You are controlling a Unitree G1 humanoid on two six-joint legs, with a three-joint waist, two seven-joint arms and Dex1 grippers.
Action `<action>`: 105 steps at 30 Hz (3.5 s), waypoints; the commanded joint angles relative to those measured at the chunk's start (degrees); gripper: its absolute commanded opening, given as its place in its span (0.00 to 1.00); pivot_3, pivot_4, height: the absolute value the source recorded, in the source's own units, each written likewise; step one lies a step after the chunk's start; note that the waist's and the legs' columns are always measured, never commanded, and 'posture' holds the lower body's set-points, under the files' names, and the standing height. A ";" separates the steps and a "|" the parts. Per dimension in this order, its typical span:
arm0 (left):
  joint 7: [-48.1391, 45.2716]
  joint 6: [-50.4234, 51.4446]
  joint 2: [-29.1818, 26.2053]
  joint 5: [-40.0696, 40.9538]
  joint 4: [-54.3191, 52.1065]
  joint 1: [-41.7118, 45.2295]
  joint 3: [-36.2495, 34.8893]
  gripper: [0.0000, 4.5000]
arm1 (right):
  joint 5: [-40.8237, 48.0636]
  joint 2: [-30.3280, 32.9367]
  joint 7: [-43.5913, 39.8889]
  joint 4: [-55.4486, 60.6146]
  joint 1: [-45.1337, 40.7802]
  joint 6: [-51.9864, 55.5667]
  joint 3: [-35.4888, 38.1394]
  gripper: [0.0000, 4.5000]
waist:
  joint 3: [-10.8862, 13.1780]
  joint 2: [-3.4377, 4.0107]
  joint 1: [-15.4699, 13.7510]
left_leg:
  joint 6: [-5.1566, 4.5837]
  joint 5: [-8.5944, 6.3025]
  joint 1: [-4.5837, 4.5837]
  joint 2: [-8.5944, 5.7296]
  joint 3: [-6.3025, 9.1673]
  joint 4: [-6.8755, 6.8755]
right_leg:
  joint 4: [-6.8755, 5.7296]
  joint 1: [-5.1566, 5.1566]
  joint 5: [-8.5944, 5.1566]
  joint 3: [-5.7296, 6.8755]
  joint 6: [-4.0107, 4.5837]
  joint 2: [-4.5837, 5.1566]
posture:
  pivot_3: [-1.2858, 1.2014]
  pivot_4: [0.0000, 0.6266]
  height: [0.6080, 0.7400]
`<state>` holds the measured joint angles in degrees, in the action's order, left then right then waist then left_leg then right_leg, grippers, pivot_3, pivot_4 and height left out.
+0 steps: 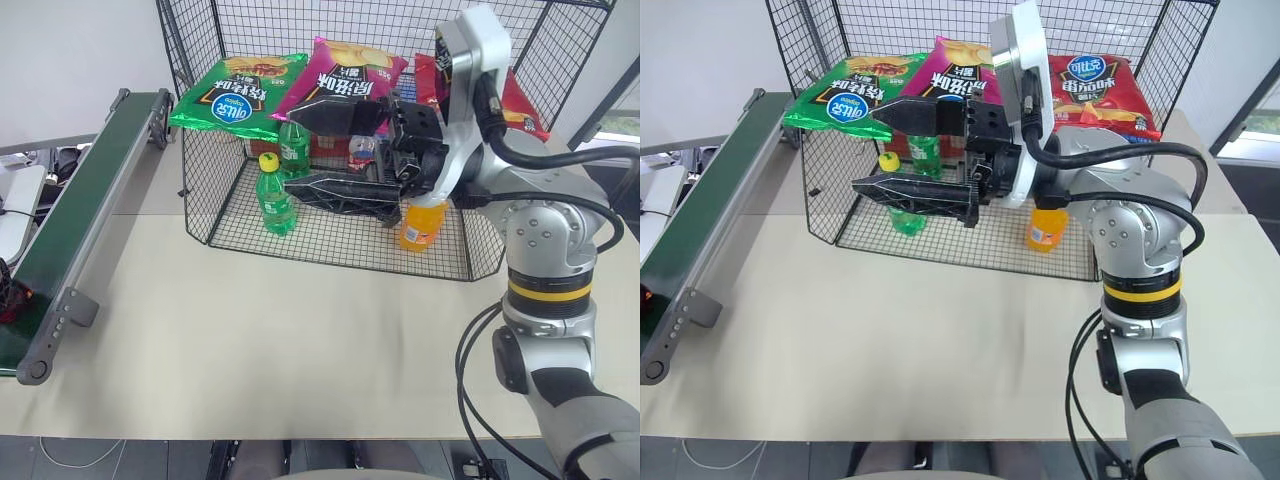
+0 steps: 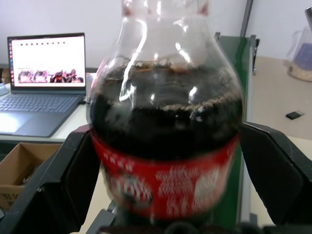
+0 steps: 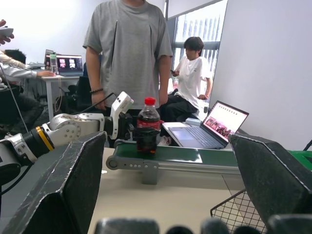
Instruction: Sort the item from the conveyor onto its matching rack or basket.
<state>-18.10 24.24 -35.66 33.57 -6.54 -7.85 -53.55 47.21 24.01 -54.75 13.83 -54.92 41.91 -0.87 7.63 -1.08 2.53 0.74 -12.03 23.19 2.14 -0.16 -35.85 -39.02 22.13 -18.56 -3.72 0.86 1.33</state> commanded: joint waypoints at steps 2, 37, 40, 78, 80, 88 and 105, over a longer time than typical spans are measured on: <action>-0.47 -1.61 -0.34 0.63 -0.60 0.01 -1.44 0.82 | 1.31 0.78 0.56 1.86 -0.24 0.11 1.56 1.00 | 0.00 0.00 -0.02 | 0.00 0.00 0.00 0.00 0.00 0.00 | 0.00 0.00 0.00 0.00 0.00 0.02 | 0.52 0.24 1.00; -18.93 5.48 4.52 -1.23 -2.84 37.88 52.56 0.68 | -20.90 9.17 28.64 24.39 29.57 2.64 -0.83 1.00 | 0.16 -0.18 -0.55 | -0.01 0.01 0.18 -0.19 -0.07 -0.05 | 0.06 0.05 -0.01 -0.26 -0.01 -0.83 | 0.52 0.24 1.00; -19.10 1.14 8.96 -5.81 2.59 42.02 55.73 0.68 | -22.27 8.60 31.37 25.99 32.09 3.94 -0.76 1.00 | 0.16 -0.18 -1.00 | -0.01 0.01 0.20 -0.21 -0.06 -0.08 | 0.05 0.03 -0.01 -0.29 -0.02 -0.88 | 0.52 0.24 1.00; -15.71 -34.40 33.93 -23.99 54.00 59.27 55.01 0.99 | -29.41 -0.46 40.55 26.69 39.08 1.59 0.73 1.00 | 0.14 -0.16 -1.67 | -0.08 0.02 0.30 -0.45 -0.10 -0.16 | 0.06 0.01 -0.01 -0.34 -0.04 -0.95 | 0.52 0.24 1.00; -15.97 -33.83 33.74 -24.21 53.32 58.73 54.97 0.99 | -29.39 -0.46 40.32 26.46 38.93 1.44 0.73 1.00 | 0.14 -0.16 -1.65 | -0.08 0.02 0.30 -0.45 -0.10 -0.16 | 0.05 0.01 -0.02 -0.35 -0.04 -0.95 | 0.52 0.24 1.00; -18.17 -22.58 29.99 -22.77 34.90 49.19 55.83 0.99 | -29.17 0.40 38.14 23.72 37.56 -0.11 1.31 1.00 | 0.12 -0.12 -1.31 | -0.08 0.02 0.24 -0.40 -0.09 -0.15 | -0.01 0.01 -0.01 -0.37 -0.04 -0.99 | 0.52 0.24 1.00; -24.81 -1.79 7.79 -17.99 0.57 38.77 51.37 0.99 | -24.87 6.10 28.40 19.01 32.36 -2.04 5.84 1.00 | 0.10 -0.08 -1.45 | -0.08 0.02 0.14 -0.24 -0.06 -0.16 | -0.05 -0.04 -0.01 -0.40 -0.03 -0.96 | 0.52 0.24 1.00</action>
<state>-40.35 20.67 -25.87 13.49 -2.36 29.95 -0.45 20.45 29.28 -24.72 31.41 -20.73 41.12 2.17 7.73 -1.17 1.08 0.66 -12.01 23.33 1.90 -0.21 -36.00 -39.06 22.09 -18.58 -4.12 0.82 0.37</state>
